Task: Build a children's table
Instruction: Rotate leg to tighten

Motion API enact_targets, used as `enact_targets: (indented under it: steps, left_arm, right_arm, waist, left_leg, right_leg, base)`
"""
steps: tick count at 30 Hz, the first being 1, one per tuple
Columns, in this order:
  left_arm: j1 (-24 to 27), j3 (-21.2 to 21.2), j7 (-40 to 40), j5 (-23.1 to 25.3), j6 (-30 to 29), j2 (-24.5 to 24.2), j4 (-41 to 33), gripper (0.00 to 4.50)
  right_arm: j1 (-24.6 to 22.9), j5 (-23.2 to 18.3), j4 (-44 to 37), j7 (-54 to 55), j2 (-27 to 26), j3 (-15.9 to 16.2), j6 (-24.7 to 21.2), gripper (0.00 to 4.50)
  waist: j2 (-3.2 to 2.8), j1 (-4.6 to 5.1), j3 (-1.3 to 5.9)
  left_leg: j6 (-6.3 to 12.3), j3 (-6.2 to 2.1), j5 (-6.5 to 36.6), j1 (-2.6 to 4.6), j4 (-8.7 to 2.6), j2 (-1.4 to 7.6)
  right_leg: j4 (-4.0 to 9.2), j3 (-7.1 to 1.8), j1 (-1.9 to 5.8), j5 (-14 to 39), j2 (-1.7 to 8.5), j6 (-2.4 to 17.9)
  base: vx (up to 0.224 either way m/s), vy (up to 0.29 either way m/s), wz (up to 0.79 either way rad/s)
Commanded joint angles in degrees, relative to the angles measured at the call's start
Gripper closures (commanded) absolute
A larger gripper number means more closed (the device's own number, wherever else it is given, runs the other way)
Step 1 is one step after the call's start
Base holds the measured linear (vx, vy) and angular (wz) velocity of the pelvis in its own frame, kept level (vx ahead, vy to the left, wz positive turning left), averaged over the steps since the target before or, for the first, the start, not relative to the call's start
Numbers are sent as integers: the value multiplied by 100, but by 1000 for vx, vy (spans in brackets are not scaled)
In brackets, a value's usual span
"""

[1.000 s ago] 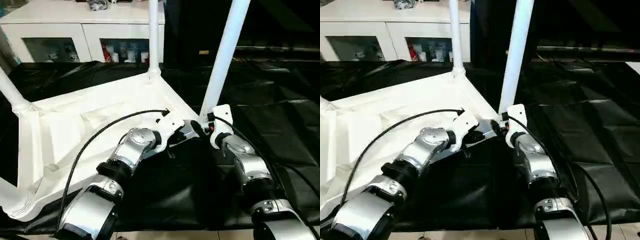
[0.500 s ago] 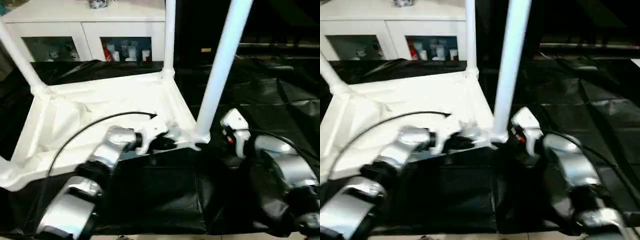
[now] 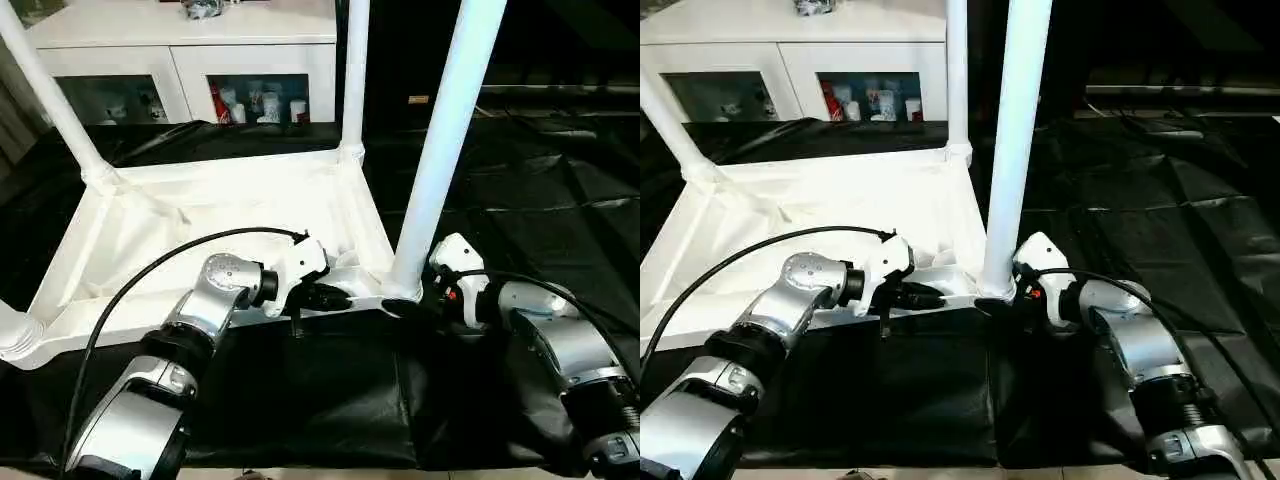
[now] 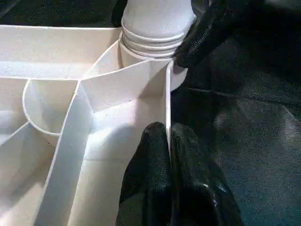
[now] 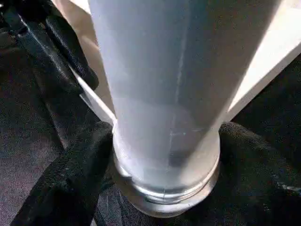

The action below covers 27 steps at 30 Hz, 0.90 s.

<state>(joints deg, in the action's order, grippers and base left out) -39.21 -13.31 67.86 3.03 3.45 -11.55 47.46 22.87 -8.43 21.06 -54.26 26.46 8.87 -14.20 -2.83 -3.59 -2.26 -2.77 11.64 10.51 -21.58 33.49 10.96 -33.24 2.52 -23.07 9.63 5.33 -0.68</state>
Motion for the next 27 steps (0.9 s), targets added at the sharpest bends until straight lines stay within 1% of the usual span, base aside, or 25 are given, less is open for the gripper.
enact_targets:
  steps: [1, 3, 4, 5, 6, 7, 13, 14, 15, 16, 18, 19, 20, 21, 22, 23, 24, 25, 26, 27]
  left_arm:
    - [104, 94, 230, -369, 119, 115, -100, 450]
    - [109, 92, 254, -361, 100, 104, -102, 450]
    - [116, 91, 255, -352, 116, 96, -97, 450]
    - [119, 92, 256, -352, 116, 95, -100, 450]
    - [129, 92, 260, -352, 110, 95, -111, 450]
    - [134, 92, 263, -353, 105, 96, -117, 450]
    - [147, 54, 168, -266, 105, 101, -78, 450]
    - [109, -10, -231, -57, 166, 156, 55, 450]
    - [82, -48, -494, 75, 205, 194, 138, 450]
    - [41, -95, -842, 229, 175, 273, 246, 450]
    - [1, -124, -1182, 332, 65, 418, 327, 450]
    - [-20, -113, -1391, 348, -13, 549, 352, 450]
    - [-37, -134, -1561, 368, -110, 716, 351, 450]
    - [-39, -139, -1584, 371, -125, 742, 349, 450]
    - [-67, -189, -1814, 428, -208, 948, 344, 450]
    - [-75, -201, -1882, 447, -219, 995, 346, 450]
    - [-102, -246, -2075, 493, -284, 1174, 347, 450]
    - [-125, -292, -2233, 534, -332, 1325, 365, 450]
    - [-125, -292, -2233, 534, -332, 1325, 365, 450]
    - [-159, -378, -2342, 606, -316, 1464, 407, 450]
  right_arm:
    - [84, -68, -45, -114, -62, -22, 68, 119]
    - [73, -63, -47, -133, -58, -34, 76, 126]
    - [67, -71, -41, -143, -61, -51, 84, 141]
    - [66, -77, -39, -145, -61, -53, 86, 141]
    - [61, -89, -36, -153, -60, -53, 92, 160]
    - [59, -94, -35, -157, -58, -50, 95, 166]
    - [12, -113, -7, -24, -156, -60, 16, 178]
    - [21, 30, 177, 519, -376, -133, 66, 178]
    - [32, 126, 302, 870, -516, -183, 116, 178]
    - [55, 200, 466, 1325, -725, -261, 90, 178]
    - [85, 252, 637, 1846, -990, -357, 46, 178]
    - [108, 282, 728, 2186, -1162, -419, 39, 178]
    - [159, 319, 847, 2631, -1365, -510, 38, 178]
    - [168, 325, 866, 2700, -1396, -525, 38, 178]
    - [257, 403, 1024, 3261, -1613, -621, 75, 178]
    - [280, 429, 1061, 3388, -1656, -638, 92, 178]
    - [375, 552, 1194, 3796, -1783, -648, 134, 178]
    - [456, 646, 1307, 4028, -1881, -632, 186, 178]
    - [456, 646, 1307, 4028, -1881, -632, 186, 178]
    - [537, 689, 1395, 4158, -1981, -618, 249, 178]
  waist:
    - [139, -11, 344]
    - [148, -4, 344]
    - [152, -4, 342]
    - [148, -6, 343]
    - [155, -5, 343]
    - [149, -7, 343]
    - [153, -7, 345]
    - [148, 11, 344]
    - [152, 17, 335]
    - [173, 60, 317]
    - [152, 90, 296]
    - [150, 122, 291]
    - [143, 151, 285]
    - [152, 174, 276]
    - [158, 191, 275]
    - [122, 191, 275]
    - [129, 210, 279]
    - [136, 210, 280]
    - [136, 210, 280]
    - [141, 210, 281]
  left_leg:
    - [511, -77, 1030, 73, -352, 213]
    - [517, -79, 1029, 66, -353, 212]
    - [517, -78, 1048, 70, -352, 213]
    - [518, -79, 1047, 72, -352, 213]
    - [520, -77, 1038, 77, -353, 216]
    - [520, -79, 1032, 77, -353, 217]
    - [548, -76, 970, 68, -347, 210]
    - [540, -74, 995, 65, -346, 212]
    - [499, -77, 1052, 79, -358, 208]
    - [375, -93, 1215, 72, -382, 192]
    - [260, -103, 1386, 92, -410, 190]
    - [117, -126, 1646, 131, -432, 190]
    - [59, -135, 1786, 139, -449, 194]
    - [32, -140, 1843, 129, -461, 195]
    - [20, -140, 1958, 146, -460, 187]
    - [-6, -145, 1989, 158, -461, 185]
    - [-26, -148, 2026, 146, -460, 176]
    - [-27, -148, 2042, 153, -461, 169]
    - [-27, -148, 2042, 153, -461, 169]
    - [12, -143, 2081, 159, -455, 164]
  right_leg:
    - [329, -146, 264, 1128, 270, 1500]
    - [330, -143, 269, 1176, 271, 1475]
    - [334, -144, 264, 1221, 273, 1467]
    - [334, -144, 262, 1232, 272, 1462]
    - [338, -145, 259, 1239, 271, 1458]
    - [333, -146, 257, 1233, 270, 1462]
    - [327, -144, 258, 1192, 267, 1461]
    - [328, -151, 230, 1249, 274, 1447]
    - [354, -147, 228, 1346, 272, 1425]
    - [388, -145, 230, 1661, 275, 1320]
    - [417, -144, 207, 1969, 267, 1228]
    - [467, -144, 196, 2358, 278, 1101]
    - [475, -147, 183, 2401, 266, 1075]
    - [479, -149, 183, 2420, 267, 1064]
    - [501, -154, 165, 2509, 266, 1026]
    - [504, -158, 153, 2539, 270, 1013]
    - [514, -161, 148, 2570, 272, 991]
    - [527, -157, 148, 2611, 272, 956]
    - [527, -157, 148, 2611, 272, 956]
    - [545, -158, 139, 2611, 264, 936]
  base:
    - [0, 0, 0]
    - [0, 0, 0]
    - [0, 0, 0]
    - [0, 0, 0]
    - [0, 0, 0]
    - [0, 0, 0]
    - [0, 0, 0]
    - [0, 0, 0]
    - [0, 0, 0]
    - [0, 0, 0]
    - [0, 0, 0]
    - [0, 0, 0]
    - [0, 0, 0]
    - [0, 0, 0]
    - [0, 0, 0]
    - [0, 0, 0]
    - [0, 0, 0]
    - [0, 0, 0]
    - [0, 0, 0]
    - [0, 0, 0]
